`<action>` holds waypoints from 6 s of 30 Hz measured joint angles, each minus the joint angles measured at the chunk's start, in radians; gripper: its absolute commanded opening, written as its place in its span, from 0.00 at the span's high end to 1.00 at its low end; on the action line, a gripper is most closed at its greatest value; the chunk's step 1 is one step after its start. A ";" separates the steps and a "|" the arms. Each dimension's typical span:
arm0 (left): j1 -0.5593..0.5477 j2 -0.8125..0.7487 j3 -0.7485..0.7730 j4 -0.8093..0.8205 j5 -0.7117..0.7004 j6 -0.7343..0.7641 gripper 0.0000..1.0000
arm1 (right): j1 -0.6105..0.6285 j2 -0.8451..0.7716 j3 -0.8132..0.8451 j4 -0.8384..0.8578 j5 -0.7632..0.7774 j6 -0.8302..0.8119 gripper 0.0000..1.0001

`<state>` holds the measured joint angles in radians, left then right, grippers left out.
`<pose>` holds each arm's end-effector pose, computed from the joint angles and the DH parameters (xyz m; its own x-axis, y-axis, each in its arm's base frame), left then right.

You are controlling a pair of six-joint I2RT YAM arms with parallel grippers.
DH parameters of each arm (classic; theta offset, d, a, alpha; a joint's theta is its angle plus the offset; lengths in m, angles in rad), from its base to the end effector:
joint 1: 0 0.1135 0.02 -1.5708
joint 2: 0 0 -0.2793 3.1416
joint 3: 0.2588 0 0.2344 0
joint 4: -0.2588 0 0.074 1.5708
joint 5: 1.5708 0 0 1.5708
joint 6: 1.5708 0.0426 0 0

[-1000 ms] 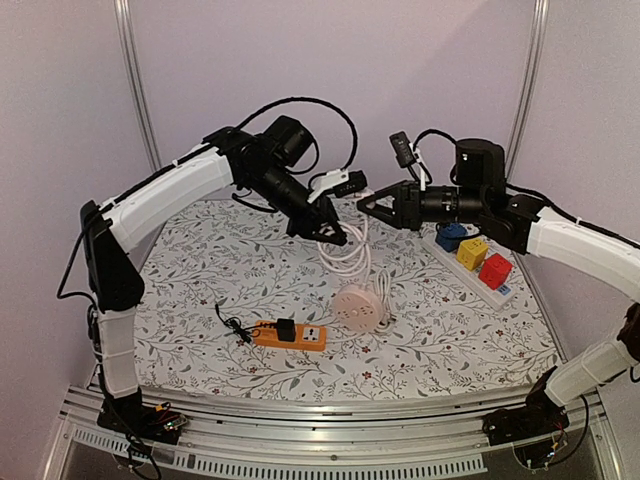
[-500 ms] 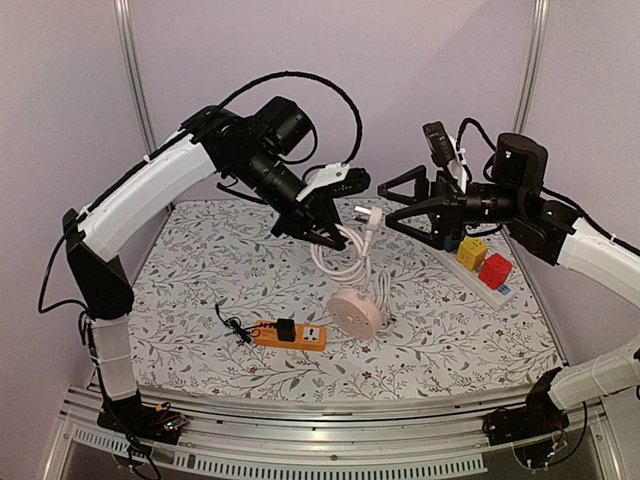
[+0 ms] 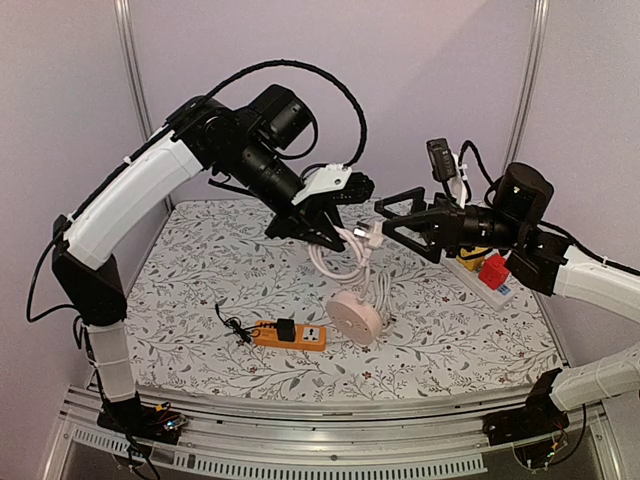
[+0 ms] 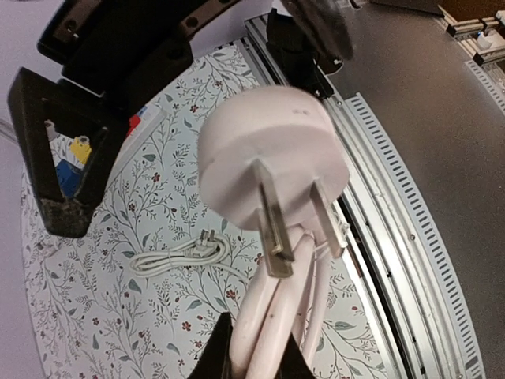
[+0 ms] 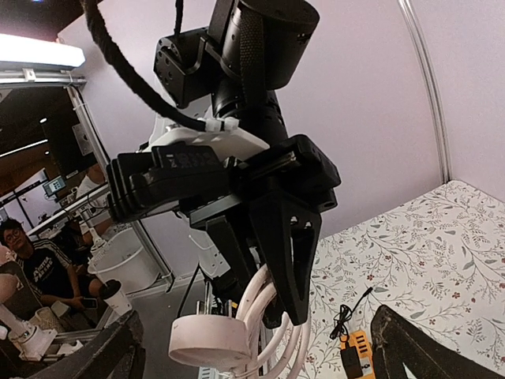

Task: Insert the plug

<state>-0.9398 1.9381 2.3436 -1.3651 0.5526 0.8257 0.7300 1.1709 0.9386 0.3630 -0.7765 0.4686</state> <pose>0.1991 -0.3104 0.4284 0.3082 0.6387 -0.7051 0.9416 -0.3105 0.1303 0.1657 0.1883 0.3906 -0.3620 0.1084 -0.9258 -0.9302 0.0216 0.3663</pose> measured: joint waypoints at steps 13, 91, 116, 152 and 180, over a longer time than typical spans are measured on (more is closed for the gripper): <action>0.000 0.001 0.030 -0.002 -0.008 0.001 1.00 | 0.071 -0.050 -0.052 0.102 0.066 0.038 0.21; 0.211 -0.196 -1.299 0.746 -0.392 -0.108 0.73 | 0.048 -0.290 0.227 -1.025 0.820 -0.219 1.00; 0.071 -0.106 -1.197 0.556 -0.225 -0.426 0.00 | 0.043 0.077 0.410 -1.435 1.016 -0.108 1.00; 0.328 -0.333 -1.211 0.477 -0.083 -0.303 0.00 | 0.260 0.941 0.746 -1.236 0.572 -0.004 1.00; 0.328 -0.327 -1.212 0.489 -0.081 -0.306 0.01 | 0.291 1.043 0.934 -1.421 0.646 -0.073 1.00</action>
<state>-0.6121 1.6115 1.1313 -0.8761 0.4717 0.5194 1.0210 2.2143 1.8725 -1.0580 -0.1303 0.3954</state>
